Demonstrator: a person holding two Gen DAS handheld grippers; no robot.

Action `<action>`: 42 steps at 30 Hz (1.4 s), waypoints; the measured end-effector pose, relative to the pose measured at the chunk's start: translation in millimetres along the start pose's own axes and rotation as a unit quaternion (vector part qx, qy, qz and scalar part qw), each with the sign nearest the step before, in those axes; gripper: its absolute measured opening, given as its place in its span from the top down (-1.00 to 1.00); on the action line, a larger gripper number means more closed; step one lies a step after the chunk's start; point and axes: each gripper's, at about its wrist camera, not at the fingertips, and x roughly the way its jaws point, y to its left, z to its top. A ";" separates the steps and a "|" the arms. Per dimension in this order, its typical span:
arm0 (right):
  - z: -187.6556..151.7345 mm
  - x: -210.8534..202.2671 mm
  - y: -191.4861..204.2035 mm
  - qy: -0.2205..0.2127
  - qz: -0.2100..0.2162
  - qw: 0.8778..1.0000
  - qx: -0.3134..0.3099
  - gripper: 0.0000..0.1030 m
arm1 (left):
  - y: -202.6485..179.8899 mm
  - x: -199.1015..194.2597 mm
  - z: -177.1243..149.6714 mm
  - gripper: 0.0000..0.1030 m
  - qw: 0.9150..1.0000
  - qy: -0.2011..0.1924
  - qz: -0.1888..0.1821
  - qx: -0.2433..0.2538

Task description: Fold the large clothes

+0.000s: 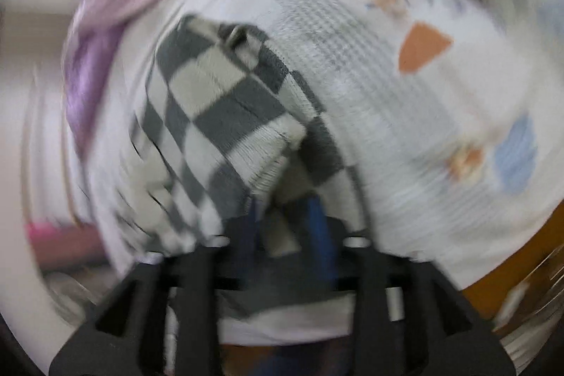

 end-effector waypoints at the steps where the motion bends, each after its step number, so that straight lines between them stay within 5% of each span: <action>1: 0.0 4.4 -0.6 0.000 0.016 1.000 0.017 0.00 | 5.8 -3.6 -3.8 -0.23 0.999 -0.001 -0.022 -0.029; 5: 5.4 20.7 -3.3 -0.001 0.061 0.996 0.067 0.00 | 5.6 2.3 -15.0 -0.31 0.989 0.009 -0.094 -0.114; 12: 26.2 46.2 -15.0 -0.001 0.098 0.986 0.132 0.08 | -21.0 58.8 2.4 -0.32 0.988 0.018 -0.095 -0.121; 13: 25.7 46.4 -13.9 -0.004 0.098 0.987 0.127 0.40 | -20.1 64.3 2.8 -0.26 0.987 0.019 -0.092 -0.130; 14: 28.1 45.5 -8.7 -0.002 0.081 0.991 0.108 0.61 | -20.3 69.2 3.7 0.31 0.986 0.023 -0.090 -0.137; 15: 27.7 42.3 -2.9 -0.003 0.062 0.994 0.089 0.72 | -24.9 73.1 6.1 0.66 0.988 0.031 -0.082 -0.123; 19: 23.1 13.6 32.1 -0.012 -0.011 1.000 -0.022 0.77 | -51.2 54.6 10.6 0.77 0.998 0.032 -0.041 -0.027; 24: 10.7 -16.1 51.5 -0.010 -0.044 0.996 -0.075 0.78 | -53.0 15.9 13.1 0.78 0.999 0.016 -0.026 0.030; 28: -6.5 1.2 30.0 0.009 -0.094 0.991 -0.094 0.78 | -48.5 35.2 6.9 0.77 0.996 0.041 0.013 0.072; 34: -20.3 46.3 -8.8 0.027 -0.146 0.987 -0.066 0.77 | -22.3 82.6 -1.2 0.76 0.995 0.077 0.052 0.034; 39: -19.6 56.4 2.0 0.023 -0.170 0.981 -0.085 0.66 | -33.1 93.7 2.5 0.63 0.993 0.088 0.062 0.041; 42: -15.6 36.4 3.2 0.022 -0.172 0.983 -0.058 0.24 | -32.4 83.5 11.6 -0.14 0.993 0.097 0.057 0.027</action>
